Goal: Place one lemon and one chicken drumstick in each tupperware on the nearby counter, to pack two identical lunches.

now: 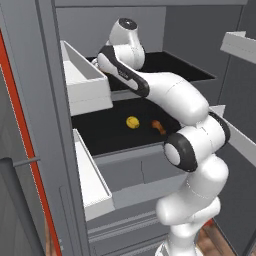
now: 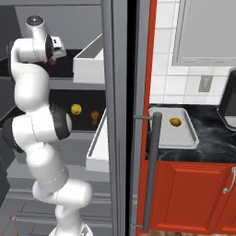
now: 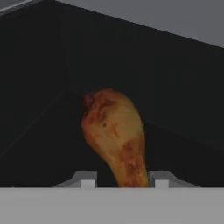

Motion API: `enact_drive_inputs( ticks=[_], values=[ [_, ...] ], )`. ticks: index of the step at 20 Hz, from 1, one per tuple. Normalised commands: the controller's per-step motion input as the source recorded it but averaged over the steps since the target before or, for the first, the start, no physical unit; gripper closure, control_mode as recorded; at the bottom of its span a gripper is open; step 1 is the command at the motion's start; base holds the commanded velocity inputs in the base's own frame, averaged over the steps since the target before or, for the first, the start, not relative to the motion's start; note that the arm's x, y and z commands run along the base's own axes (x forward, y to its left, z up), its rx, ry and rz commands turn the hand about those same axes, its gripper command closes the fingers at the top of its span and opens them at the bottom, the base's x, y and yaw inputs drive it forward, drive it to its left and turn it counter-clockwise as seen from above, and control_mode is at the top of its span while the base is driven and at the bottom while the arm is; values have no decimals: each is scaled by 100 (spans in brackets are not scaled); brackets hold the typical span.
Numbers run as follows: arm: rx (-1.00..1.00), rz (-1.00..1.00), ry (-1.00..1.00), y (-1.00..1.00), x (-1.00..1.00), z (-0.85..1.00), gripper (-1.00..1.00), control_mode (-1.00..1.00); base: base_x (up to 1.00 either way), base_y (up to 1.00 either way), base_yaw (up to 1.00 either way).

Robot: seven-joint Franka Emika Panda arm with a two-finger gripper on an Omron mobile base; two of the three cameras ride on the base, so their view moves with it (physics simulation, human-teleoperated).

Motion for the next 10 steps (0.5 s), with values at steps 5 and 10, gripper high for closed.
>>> enact_drive_inputs(
  ticks=[5,10],
  values=[
    [-2,-22,-4,-56,-100,-71,100,-100,0,0,0],
    [0,-22,-10,-75,-100,-63,100,-100,0,0,0]
  ],
)
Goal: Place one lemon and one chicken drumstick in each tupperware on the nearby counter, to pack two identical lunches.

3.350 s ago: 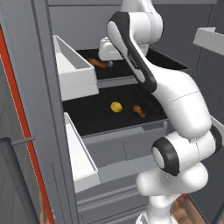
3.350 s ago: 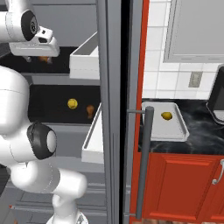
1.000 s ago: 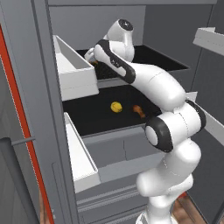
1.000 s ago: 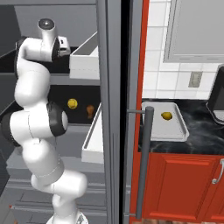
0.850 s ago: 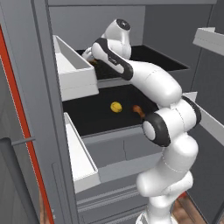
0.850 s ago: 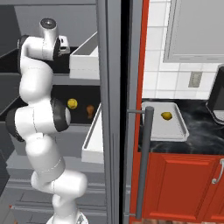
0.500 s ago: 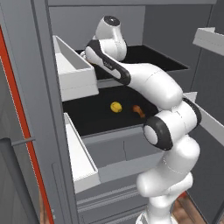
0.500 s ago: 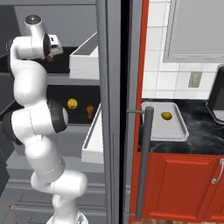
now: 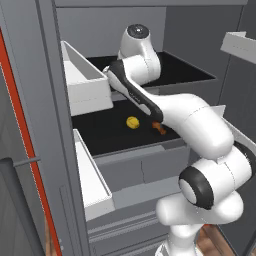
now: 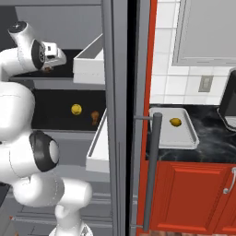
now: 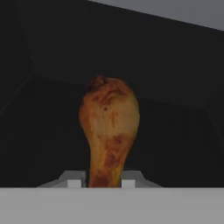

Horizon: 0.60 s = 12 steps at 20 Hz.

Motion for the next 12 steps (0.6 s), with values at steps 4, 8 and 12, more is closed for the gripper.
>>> enact_drive_inputs(
  ticks=[4,8,12],
  values=[
    [0,-14,-16,-69,-100,-34,100,-100,0,0,0],
    [1,-9,-18,-62,-100,-24,100,-100,0,0,0],
    [0,-9,-16,-56,-100,-19,100,-100,0,0,0]
  ],
)
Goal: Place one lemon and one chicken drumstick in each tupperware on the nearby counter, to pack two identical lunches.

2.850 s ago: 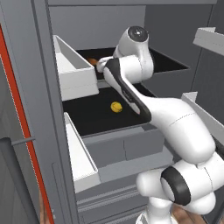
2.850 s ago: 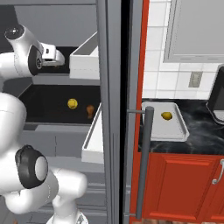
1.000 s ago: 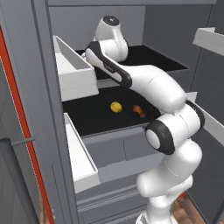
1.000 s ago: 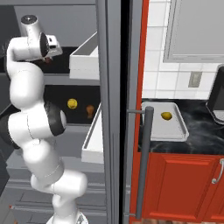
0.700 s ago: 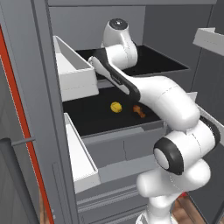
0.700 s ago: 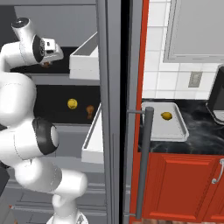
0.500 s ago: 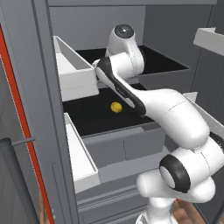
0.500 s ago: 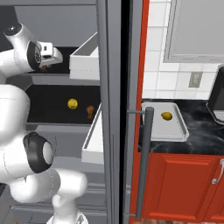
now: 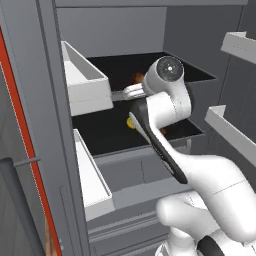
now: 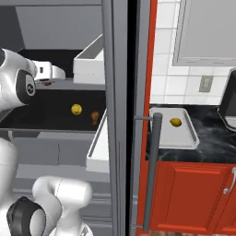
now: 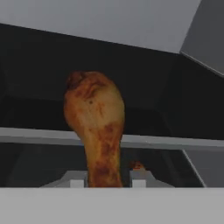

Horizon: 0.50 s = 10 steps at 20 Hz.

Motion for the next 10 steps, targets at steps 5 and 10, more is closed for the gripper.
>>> enact_drive_inputs(
  ticks=[5,10],
  values=[
    [0,0,0,0,0,0,100,100,-100,-67,-8],
    [0,0,0,0,0,0,100,100,-100,-78,-2]
  ],
)
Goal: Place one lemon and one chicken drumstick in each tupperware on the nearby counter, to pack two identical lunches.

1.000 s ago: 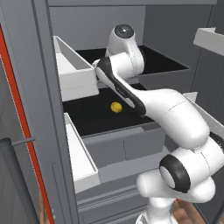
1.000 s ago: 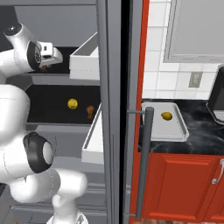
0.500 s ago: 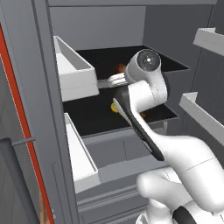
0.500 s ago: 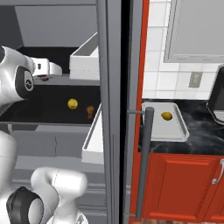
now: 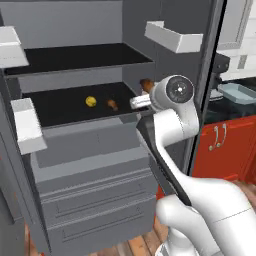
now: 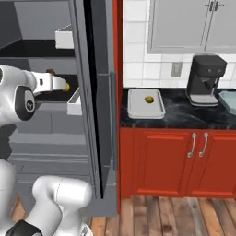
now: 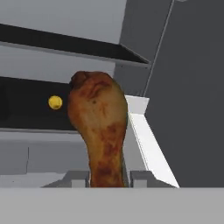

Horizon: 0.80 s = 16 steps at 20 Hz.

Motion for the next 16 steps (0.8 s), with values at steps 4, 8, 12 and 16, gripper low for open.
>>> enact_drive_inputs(
  ticks=[4,8,12,16],
  values=[
    [0,0,0,0,0,0,100,100,-100,-85,0],
    [0,0,0,0,0,0,100,100,-99,-100,-11],
    [0,0,0,0,0,0,100,100,-56,-100,-18],
    [0,0,0,0,0,0,100,100,-1,-100,-16]
  ],
)
